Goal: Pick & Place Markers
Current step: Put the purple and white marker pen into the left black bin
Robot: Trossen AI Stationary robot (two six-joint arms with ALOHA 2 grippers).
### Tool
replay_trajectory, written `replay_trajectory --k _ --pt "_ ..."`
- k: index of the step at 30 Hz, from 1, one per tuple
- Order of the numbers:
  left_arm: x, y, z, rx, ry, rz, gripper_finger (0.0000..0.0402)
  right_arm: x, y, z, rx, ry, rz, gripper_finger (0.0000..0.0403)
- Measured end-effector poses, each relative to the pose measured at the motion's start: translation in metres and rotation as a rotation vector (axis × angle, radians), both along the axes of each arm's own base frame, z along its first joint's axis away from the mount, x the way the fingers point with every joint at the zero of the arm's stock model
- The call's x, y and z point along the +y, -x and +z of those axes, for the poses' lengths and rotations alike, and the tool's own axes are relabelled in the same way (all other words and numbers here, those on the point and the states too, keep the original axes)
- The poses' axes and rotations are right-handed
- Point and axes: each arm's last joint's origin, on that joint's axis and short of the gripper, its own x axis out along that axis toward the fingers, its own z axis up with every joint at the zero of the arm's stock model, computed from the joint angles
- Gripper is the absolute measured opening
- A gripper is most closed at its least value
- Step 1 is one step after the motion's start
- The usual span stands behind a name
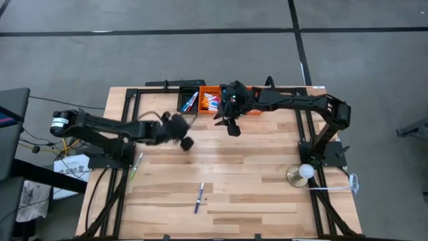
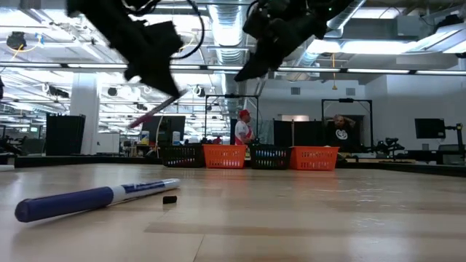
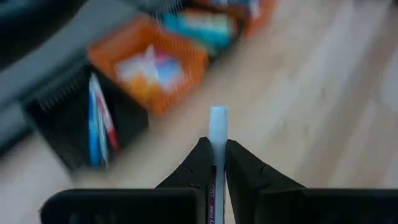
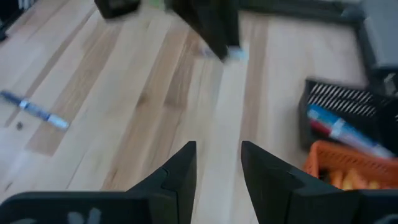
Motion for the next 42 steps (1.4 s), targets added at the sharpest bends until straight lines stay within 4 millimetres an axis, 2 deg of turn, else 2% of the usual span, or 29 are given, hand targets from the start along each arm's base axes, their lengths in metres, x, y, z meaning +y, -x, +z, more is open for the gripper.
replay_trajectory --k 5,10,15,21,26,30,38,42 --pt "0.041 -0.006 0.016 -0.072 -0.155 0.034 0.0027 -0.001 -0.003 0.01 -0.047 0.016 -0.001 0.0116" --pt "0.091 -0.002 0.019 -0.094 -0.236 0.18 0.0031 -0.001 -0.003 0.01 -0.038 0.018 0.004 0.0117" --pt "0.131 -0.008 0.007 -0.142 -0.242 0.167 0.0035 0.0 -0.002 0.006 -0.003 0.005 0.004 0.0117" --pt "0.164 -0.008 -0.017 -0.112 -0.229 0.173 0.0032 0.005 -0.002 0.005 0.014 -0.015 0.003 0.0117" --pt "0.179 -0.006 -0.032 -0.085 -0.198 0.184 0.0035 0.005 -0.002 0.005 0.012 -0.014 0.004 0.0117" --pt "0.182 -0.007 -0.04 -0.073 -0.173 0.163 0.0037 0.005 -0.002 0.005 0.012 -0.014 0.003 0.0117" --pt "0.181 -0.008 -0.039 -0.116 -0.137 0.174 0.0052 0.003 -0.002 0.005 0.011 -0.009 0.002 0.0117" --pt "0.18 -0.009 -0.04 -0.134 -0.1 0.12 0.0068 0.002 -0.001 0.005 0.018 -0.01 -0.001 0.0117"
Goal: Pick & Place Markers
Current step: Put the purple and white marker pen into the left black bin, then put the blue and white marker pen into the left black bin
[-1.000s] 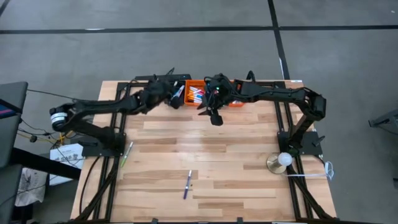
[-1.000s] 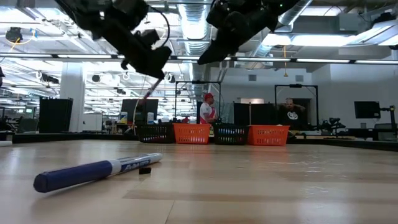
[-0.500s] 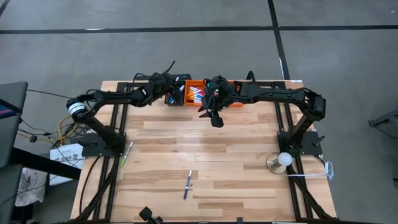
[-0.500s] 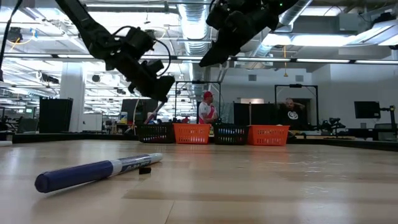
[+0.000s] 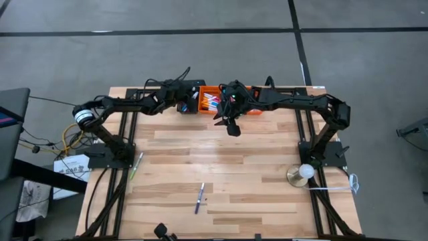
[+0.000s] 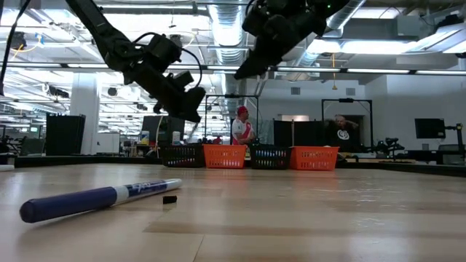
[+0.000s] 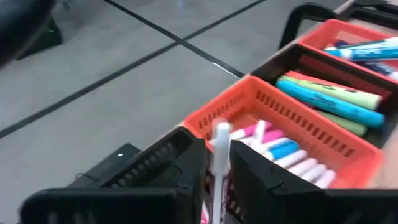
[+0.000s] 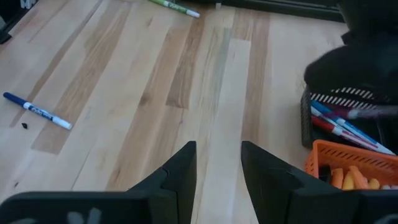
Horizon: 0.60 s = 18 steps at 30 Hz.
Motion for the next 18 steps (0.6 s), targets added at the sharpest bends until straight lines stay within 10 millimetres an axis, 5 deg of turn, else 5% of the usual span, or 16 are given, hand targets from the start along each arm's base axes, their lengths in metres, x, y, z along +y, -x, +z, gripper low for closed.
replay_trajectory --k 10,18 --pt "-0.008 -0.001 0.003 -0.011 0.039 -0.061 0.0114 0.002 0.002 -0.003 0.041 -0.014 0.004 0.0117" --pt "-0.057 0.005 0.043 -0.035 0.07 -0.165 0.0108 0.001 0.006 -0.017 -0.074 -0.108 -0.072 0.0117"
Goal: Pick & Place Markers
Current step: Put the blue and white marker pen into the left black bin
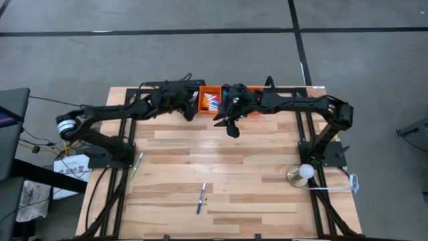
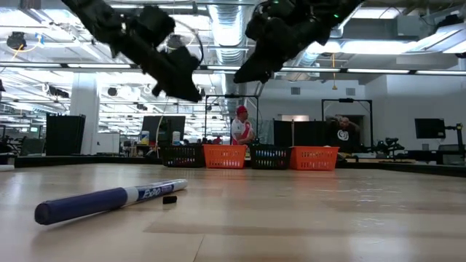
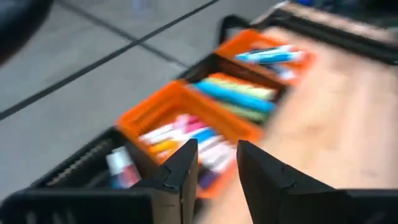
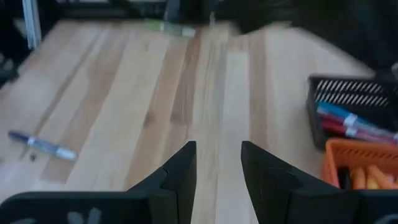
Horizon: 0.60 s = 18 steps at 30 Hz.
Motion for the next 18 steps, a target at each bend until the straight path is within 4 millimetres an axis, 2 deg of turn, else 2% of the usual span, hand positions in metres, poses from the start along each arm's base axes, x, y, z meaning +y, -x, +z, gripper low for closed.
replay_trajectory --k 4,9,12,18 --pt "-0.041 0.0 0.014 0.008 0.014 -0.135 0.0107 0.005 0.013 -0.014 -0.095 -0.003 -0.003 0.0117" --pt "-0.094 0.002 0.02 0.04 0.072 -0.328 0.0106 0.03 0.028 -0.029 -0.136 0.01 0.165 0.0117" --pt "-0.122 0.006 0.022 0.049 0.128 -0.407 0.0106 0.049 0.03 -0.04 -0.115 0.04 0.25 0.0117" --pt "-0.166 0.013 0.025 0.038 0.181 -0.528 0.0106 0.087 0.02 -0.056 -0.104 0.148 0.388 0.0117"
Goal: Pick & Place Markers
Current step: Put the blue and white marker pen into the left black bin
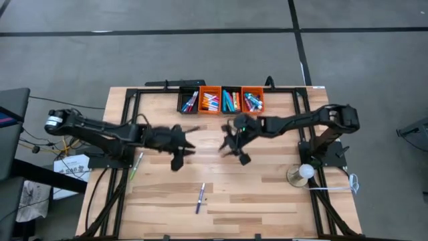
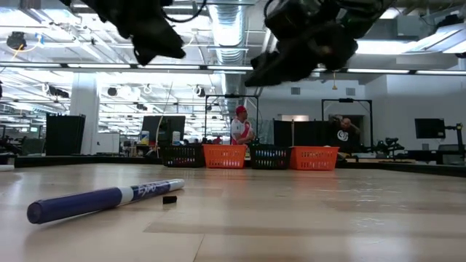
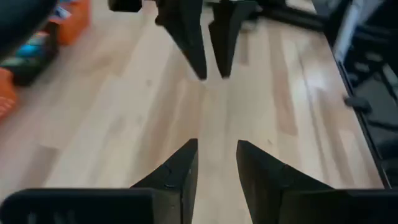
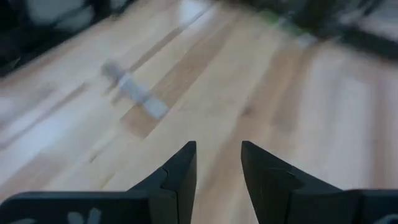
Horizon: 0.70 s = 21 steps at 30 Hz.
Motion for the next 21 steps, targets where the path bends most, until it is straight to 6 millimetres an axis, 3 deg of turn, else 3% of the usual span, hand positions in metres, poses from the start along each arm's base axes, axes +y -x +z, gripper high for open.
replay_trajectory --k 3,10,15,21 --pt "-0.018 0.005 -0.007 0.002 -0.014 -0.007 0.0106 0.018 -0.005 -0.007 -0.01 0.03 0.075 0.0117" --pt "-0.041 0.034 -0.052 -0.013 0.084 -0.037 0.0106 0.05 -0.021 -0.025 -0.056 0.061 0.18 0.0117" --pt "-0.05 0.06 -0.083 -0.055 0.135 -0.086 0.0106 0.068 -0.044 -0.038 -0.116 0.063 0.217 0.0117" --pt "-0.048 0.075 -0.096 -0.099 0.183 -0.026 0.0108 0.083 -0.067 -0.062 -0.061 0.022 0.256 0.0117"
